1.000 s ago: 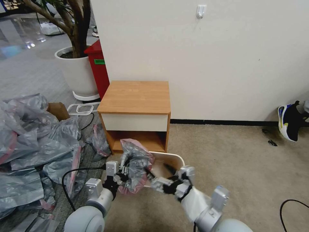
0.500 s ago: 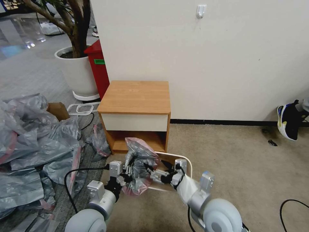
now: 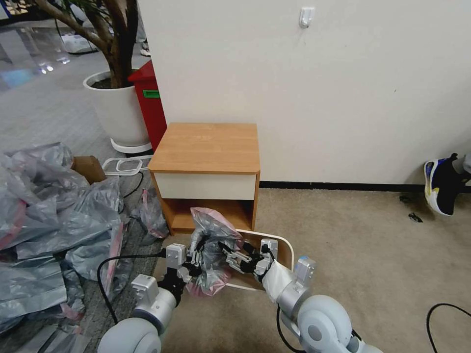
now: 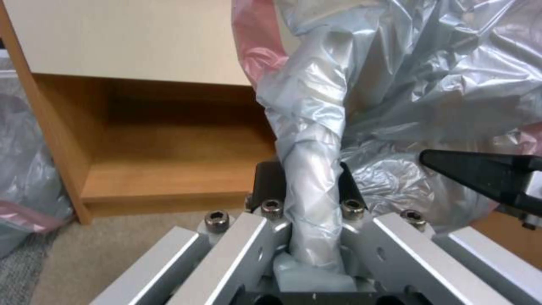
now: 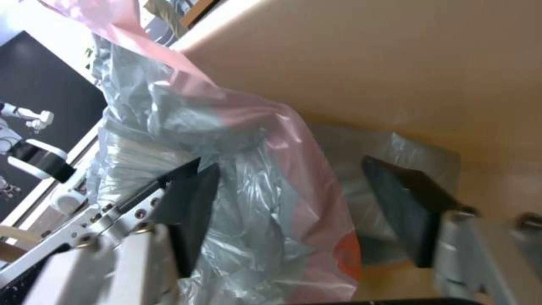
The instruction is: Pick up the garbage bag from the table and place it over the trash can.
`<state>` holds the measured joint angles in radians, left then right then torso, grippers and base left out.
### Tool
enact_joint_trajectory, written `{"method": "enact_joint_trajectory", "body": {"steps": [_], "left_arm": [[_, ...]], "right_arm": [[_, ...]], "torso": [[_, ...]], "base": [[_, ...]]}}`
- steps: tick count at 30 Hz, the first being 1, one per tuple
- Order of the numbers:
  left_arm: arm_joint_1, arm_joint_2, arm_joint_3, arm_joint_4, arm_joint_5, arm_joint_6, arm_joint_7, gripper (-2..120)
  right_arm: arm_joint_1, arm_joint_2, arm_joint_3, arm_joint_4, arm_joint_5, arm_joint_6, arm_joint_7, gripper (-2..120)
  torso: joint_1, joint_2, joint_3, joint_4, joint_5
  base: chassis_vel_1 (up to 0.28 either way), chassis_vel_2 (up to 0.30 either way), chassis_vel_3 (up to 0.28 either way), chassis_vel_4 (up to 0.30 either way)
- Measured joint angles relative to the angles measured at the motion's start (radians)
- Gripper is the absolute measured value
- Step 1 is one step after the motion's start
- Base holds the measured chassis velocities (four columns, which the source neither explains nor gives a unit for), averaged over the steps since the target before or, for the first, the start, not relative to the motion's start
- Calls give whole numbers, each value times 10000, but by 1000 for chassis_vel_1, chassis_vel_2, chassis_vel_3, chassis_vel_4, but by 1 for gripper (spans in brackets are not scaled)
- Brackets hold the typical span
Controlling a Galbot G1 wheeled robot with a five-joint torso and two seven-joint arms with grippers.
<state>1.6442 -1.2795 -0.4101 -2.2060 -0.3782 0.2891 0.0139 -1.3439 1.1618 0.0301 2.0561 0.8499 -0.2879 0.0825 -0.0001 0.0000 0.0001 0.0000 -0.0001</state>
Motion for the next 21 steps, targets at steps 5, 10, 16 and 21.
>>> {"method": "enact_joint_trajectory", "body": {"steps": [5,10,16,21], "left_arm": [[-20,0,-2,13,-13,-15,-1,3],[-18,-1,-16,14,-19,-22,-8,3],[-13,12,-58,13,-25,-48,-29,3],[-24,16,-120,62,-33,-71,-48,3]], "right_arm": [[-46,40,-66,-24,-123,83,-17,45],[-58,90,-156,-38,-247,156,-29,29],[-134,95,-239,-41,-452,274,-76,6],[-248,2,-218,114,-581,354,-151,0]], "torso": [[0,0,0,0,0],[0,0,0,0,0],[0,0,0,0,1],[1,0,-1,0,1]], "base": [[0,0,0,0],[0,0,0,0],[0,0,0,0],[0,0,0,0]]}}
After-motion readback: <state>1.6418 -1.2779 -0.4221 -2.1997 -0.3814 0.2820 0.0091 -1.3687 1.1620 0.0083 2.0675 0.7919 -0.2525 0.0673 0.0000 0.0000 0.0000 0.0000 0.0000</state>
